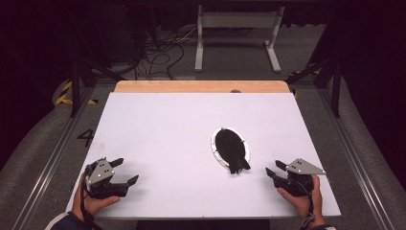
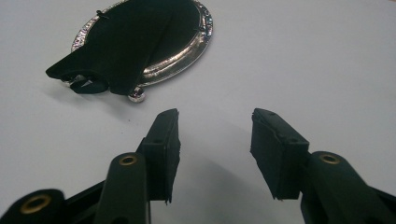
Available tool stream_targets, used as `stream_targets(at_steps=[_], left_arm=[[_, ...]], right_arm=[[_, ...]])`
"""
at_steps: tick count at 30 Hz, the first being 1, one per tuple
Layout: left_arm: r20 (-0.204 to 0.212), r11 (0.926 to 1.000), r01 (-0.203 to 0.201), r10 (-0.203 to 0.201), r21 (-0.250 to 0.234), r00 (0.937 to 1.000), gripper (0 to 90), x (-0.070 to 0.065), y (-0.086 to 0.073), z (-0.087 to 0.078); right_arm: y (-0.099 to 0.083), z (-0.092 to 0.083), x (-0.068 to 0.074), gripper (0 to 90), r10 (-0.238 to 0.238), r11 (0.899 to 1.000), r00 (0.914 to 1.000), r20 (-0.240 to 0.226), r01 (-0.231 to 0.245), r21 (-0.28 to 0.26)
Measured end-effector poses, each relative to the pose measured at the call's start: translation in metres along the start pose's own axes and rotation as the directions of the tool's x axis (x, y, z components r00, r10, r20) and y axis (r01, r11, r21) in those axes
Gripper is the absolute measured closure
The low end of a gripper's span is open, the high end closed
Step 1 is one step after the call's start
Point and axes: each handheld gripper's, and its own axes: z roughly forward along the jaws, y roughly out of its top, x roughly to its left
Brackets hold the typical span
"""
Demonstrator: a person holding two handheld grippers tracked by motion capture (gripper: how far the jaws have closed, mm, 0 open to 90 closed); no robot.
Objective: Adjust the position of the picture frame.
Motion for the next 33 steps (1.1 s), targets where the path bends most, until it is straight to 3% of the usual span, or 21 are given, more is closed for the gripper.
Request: stream_targets(at_steps=[12,15,18,21,25,33], left_arm=[[0.006,0.9991,-0.039,0.039,0.017,0.9992,37.0,-0.009,0.005,0.003],[0.030,0.9987,-0.047,0.046,0.020,0.9985,46.1,-0.010,0.007,0.004],[0.054,0.9972,-0.070,0.069,0.027,0.9962,58.7,-0.011,0.009,0.007],[0.079,0.9971,-0.069,0.066,0.032,0.9947,73.0,-0.012,0.012,0.010],[0.095,0.9956,-0.079,0.074,0.050,0.9927,86.6,-0.013,0.017,0.016],[0.120,0.9905,-0.107,0.096,0.086,0.9881,90.0,-0.018,0.027,0.032]], right_arm=[[0.010,0.006,-0.002,74.9,0.005,1.000,1.0000,-0.002,-0.005,0.004],[0.014,0.011,-0.003,79.3,0.016,1.000,0.9998,-0.012,-0.016,0.012],[0.019,0.021,-0.001,85.0,-0.002,1.000,0.9997,-0.024,0.002,0.027],[0.025,0.030,0.001,89.5,-0.014,0.999,0.9994,-0.033,0.015,0.035],[0.035,0.043,0.002,90.0,-0.011,0.999,0.9987,-0.050,0.013,0.038],[0.045,0.062,0.012,90.0,-0.030,0.997,0.9962,-0.082,0.036,0.075]])
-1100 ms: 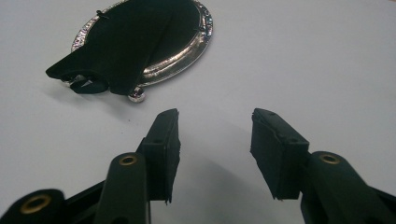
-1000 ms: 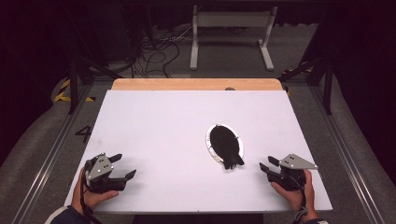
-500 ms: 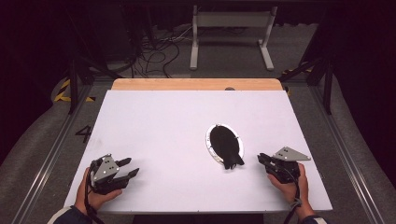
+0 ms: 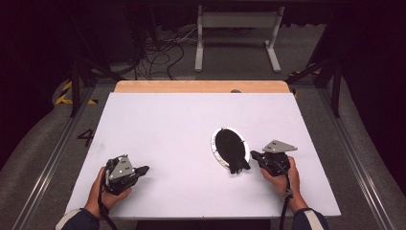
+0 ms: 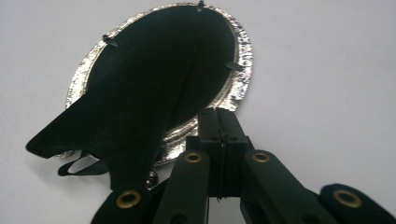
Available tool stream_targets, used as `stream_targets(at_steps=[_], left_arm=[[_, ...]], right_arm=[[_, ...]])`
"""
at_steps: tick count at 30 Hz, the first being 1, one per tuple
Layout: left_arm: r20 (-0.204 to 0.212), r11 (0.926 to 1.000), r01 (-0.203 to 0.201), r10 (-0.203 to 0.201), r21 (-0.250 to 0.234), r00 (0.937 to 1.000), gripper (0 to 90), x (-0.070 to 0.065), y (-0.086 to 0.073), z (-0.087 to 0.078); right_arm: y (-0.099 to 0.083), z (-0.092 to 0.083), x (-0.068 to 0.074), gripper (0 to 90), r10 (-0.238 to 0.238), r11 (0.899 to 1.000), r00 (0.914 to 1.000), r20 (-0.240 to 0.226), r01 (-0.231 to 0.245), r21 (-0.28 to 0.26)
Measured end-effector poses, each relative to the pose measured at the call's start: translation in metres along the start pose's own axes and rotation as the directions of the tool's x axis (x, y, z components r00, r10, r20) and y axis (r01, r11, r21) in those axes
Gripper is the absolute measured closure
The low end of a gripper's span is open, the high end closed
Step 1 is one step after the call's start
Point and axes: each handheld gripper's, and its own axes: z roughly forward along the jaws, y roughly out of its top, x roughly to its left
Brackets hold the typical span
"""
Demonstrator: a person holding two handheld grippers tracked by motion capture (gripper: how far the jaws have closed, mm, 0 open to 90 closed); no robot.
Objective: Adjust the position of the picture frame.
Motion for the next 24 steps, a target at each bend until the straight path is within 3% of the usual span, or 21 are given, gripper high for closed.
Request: stream_targets(at_steps=[7,16,21,22,24], left_arm=[[0.011,0.9999,-0.012,0.012,0.010,0.9999,90.0,-0.001,0.011,0.012],[0.025,0.9996,-0.029,0.028,0.007,0.9993,90.0,-0.002,0.025,0.023],[0.035,0.9991,-0.043,0.042,0.006,0.9985,90.0,-0.004,0.030,0.028],[0.040,0.9988,-0.049,0.049,0.005,0.9980,90.0,-0.005,0.032,0.030],[0.049,0.9986,-0.053,0.052,0.005,0.9974,90.0,-0.005,0.033,0.032]], right_arm=[[0.000,0.005,0.012,90.0,-0.023,0.999,0.9986,-0.047,0.025,0.021],[-0.001,0.004,0.019,90.0,-0.017,1.000,0.9983,-0.056,0.018,0.021],[0.000,0.004,0.032,90.0,-0.043,0.999,0.9963,-0.074,0.045,0.019],[0.001,0.003,0.038,90.0,-0.076,0.997,0.9945,-0.072,0.079,0.027],[0.002,0.001,0.038,90.0,-0.096,0.995,0.9930,-0.070,0.098,0.026]])
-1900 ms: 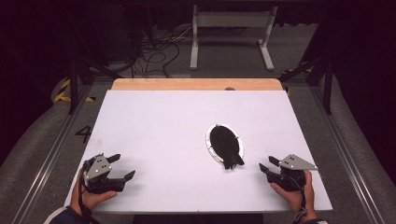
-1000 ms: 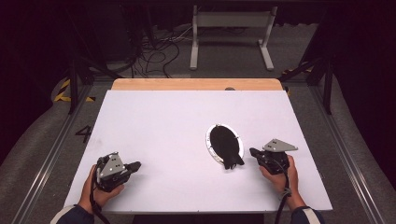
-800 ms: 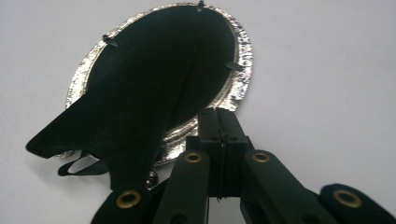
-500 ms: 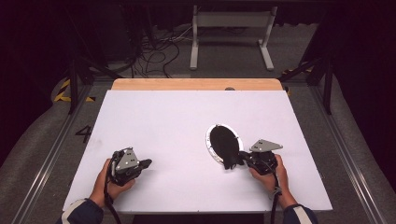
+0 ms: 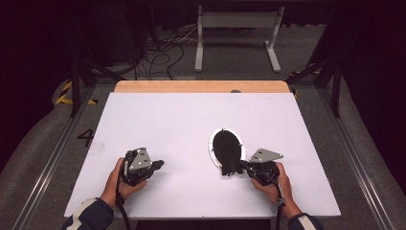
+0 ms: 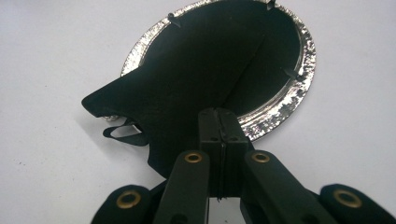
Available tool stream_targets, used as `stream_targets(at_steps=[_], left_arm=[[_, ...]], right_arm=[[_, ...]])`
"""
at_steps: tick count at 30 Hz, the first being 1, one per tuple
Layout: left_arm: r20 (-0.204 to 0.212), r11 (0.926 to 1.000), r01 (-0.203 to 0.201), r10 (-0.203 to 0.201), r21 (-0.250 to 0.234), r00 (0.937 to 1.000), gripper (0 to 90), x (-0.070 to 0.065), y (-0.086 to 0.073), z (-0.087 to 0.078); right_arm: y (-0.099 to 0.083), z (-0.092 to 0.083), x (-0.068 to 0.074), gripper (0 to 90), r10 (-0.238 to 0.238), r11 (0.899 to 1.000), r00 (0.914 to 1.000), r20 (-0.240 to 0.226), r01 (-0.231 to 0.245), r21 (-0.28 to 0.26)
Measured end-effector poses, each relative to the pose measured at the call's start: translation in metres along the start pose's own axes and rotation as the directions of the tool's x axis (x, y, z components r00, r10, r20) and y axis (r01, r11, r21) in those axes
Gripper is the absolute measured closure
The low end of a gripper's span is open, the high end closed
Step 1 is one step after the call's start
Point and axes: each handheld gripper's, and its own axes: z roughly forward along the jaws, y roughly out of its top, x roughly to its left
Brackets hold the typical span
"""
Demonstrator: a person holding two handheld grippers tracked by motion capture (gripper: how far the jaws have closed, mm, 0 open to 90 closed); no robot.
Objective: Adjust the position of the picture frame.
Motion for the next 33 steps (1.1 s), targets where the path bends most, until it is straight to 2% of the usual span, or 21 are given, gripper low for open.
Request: stream_targets(at_steps=[2,4,6,8,10,11,13,15,17,22,25,29,33], left_arm=[[0.003,1.0000,-0.004,0.004,0.001,1.0000,90.0,0.000,0.002,0.002],[0.012,1.0000,-0.002,0.002,-0.003,0.9999,90.0,0.000,0.005,0.005],[0.020,1.0000,-0.007,0.007,-0.001,0.9998,90.0,0.000,0.009,0.011],[0.034,1.0000,-0.010,0.010,0.001,0.9994,90.0,-0.001,0.013,0.017],[0.045,0.9997,-0.023,0.023,0.002,0.9987,90.0,-0.003,0.019,0.024],[0.045,0.9997,-0.023,0.023,0.002,0.9987,90.0,-0.003,0.019,0.024],[0.053,0.9996,-0.026,0.026,0.006,0.9983,90.0,-0.004,0.024,0.030],[0.062,0.9996,-0.027,0.026,0.005,0.9977,90.0,-0.004,0.028,0.035],[0.064,0.9996,-0.029,0.028,0.009,0.9976,90.0,-0.004,0.032,0.038],[0.075,0.9997,-0.023,0.022,0.011,0.9969,90.0,-0.005,0.036,0.045],[0.074,0.9996,-0.023,0.021,0.017,0.9970,90.0,-0.004,0.035,0.046],[0.067,0.9996,-0.016,0.014,0.023,0.9977,90.0,-0.002,0.035,0.045],[0.077,0.9996,-0.011,0.009,0.027,0.9970,90.0,-0.003,0.034,0.047]], right_arm=[[0.003,-0.004,-0.007,90.0,0.008,1.000,0.9993,0.037,-0.007,-0.018],[0.005,-0.006,-0.022,90.0,0.075,0.997,0.9945,0.073,-0.072,-0.040],[0.007,0.000,-0.035,90.0,0.109,0.994,0.9860,0.126,-0.106,-0.033],[0.008,0.011,-0.043,90.0,0.136,0.991,0.9805,0.142,-0.135,-0.019],[0.013,0.022,-0.047,90.0,0.157,0.988,0.9798,0.124,-0.156,-0.013],[0.013,0.022,-0.047,90.0,0.157,0.988,0.9798,0.124,-0.156,-0.013],[0.018,0.032,-0.048,90.0,0.138,0.990,0.9806,0.139,-0.141,0.009],[0.020,0.039,-0.051,90.0,0.150,0.988,0.9768,0.152,-0.155,0.020],[0.021,0.041,-0.054,90.0,0.178,0.983,0.9739,0.142,-0.181,0.010],[0.022,0.043,-0.056,90.0,0.180,0.983,0.9743,0.135,-0.183,0.009],[0.022,0.042,-0.051,90.0,0.189,0.982,0.9768,0.100,-0.191,0.008],[0.024,0.043,-0.046,90.0,0.172,0.985,0.9809,0.089,-0.174,0.013],[0.024,0.041,-0.033,90.0,0.142,0.989,0.9876,0.066,-0.144,0.027]])
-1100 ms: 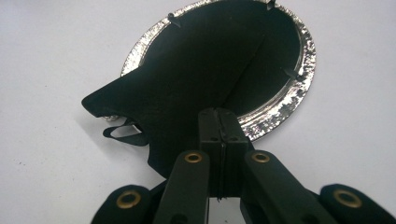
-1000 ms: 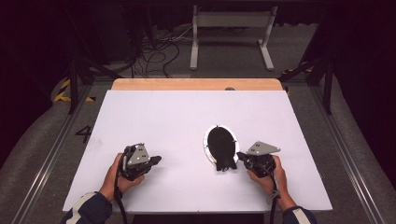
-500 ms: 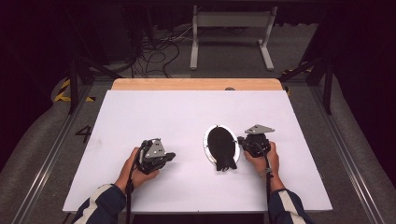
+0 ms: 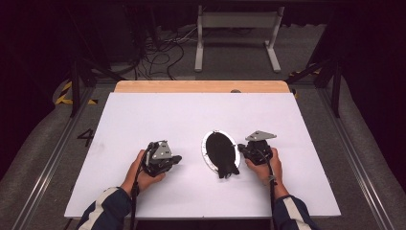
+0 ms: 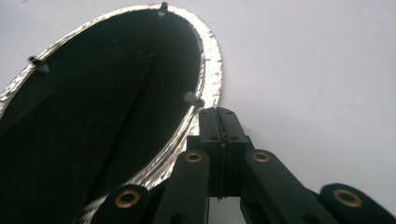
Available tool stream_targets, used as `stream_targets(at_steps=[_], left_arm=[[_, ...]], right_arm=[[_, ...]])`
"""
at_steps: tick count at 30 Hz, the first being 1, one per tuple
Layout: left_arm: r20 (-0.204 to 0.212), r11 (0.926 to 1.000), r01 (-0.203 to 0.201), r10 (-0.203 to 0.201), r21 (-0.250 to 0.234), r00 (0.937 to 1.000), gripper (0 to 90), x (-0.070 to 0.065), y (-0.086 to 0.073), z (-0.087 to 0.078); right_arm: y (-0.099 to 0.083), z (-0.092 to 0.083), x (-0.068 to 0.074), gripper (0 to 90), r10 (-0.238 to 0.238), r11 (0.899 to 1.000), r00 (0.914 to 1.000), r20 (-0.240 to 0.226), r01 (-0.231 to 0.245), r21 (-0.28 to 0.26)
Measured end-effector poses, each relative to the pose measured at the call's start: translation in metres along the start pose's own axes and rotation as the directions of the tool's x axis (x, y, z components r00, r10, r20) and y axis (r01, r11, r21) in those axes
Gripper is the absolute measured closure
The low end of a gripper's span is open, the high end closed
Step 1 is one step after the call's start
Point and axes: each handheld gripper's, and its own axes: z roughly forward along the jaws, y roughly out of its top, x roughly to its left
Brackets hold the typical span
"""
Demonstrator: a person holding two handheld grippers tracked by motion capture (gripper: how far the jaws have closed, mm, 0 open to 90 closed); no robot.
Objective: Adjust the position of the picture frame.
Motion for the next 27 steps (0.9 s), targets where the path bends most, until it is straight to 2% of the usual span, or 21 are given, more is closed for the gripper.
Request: stream_targets(at_steps=[10,17,21,23,27], left_arm=[[0.014,0.9998,-0.015,0.014,0.011,0.9998,90.0,-0.006,0.003,0.005],[0.028,0.9994,-0.031,0.030,0.018,0.9991,89.8,-0.012,0.007,0.010],[0.034,0.9991,-0.037,0.037,0.020,0.9988,89.8,-0.015,0.008,0.010],[0.039,0.9985,-0.050,0.049,0.023,0.9980,89.8,-0.017,0.009,0.011],[0.054,0.9973,-0.067,0.065,0.031,0.9964,89.7,-0.022,0.011,0.013]], right_arm=[[-0.012,-0.013,0.019,90.0,-0.021,1.000,0.9970,-0.075,0.021,0.005],[-0.016,-0.019,0.038,90.0,-0.036,0.999,0.9887,-0.145,0.039,0.017],[-0.018,-0.022,0.055,90.0,-0.073,0.997,0.9795,-0.188,0.078,0.021],[-0.018,-0.022,0.061,90.0,-0.099,0.994,0.9806,-0.169,0.104,0.019],[-0.018,-0.022,0.061,90.0,-0.080,0.996,0.9788,-0.189,0.085,0.018]])
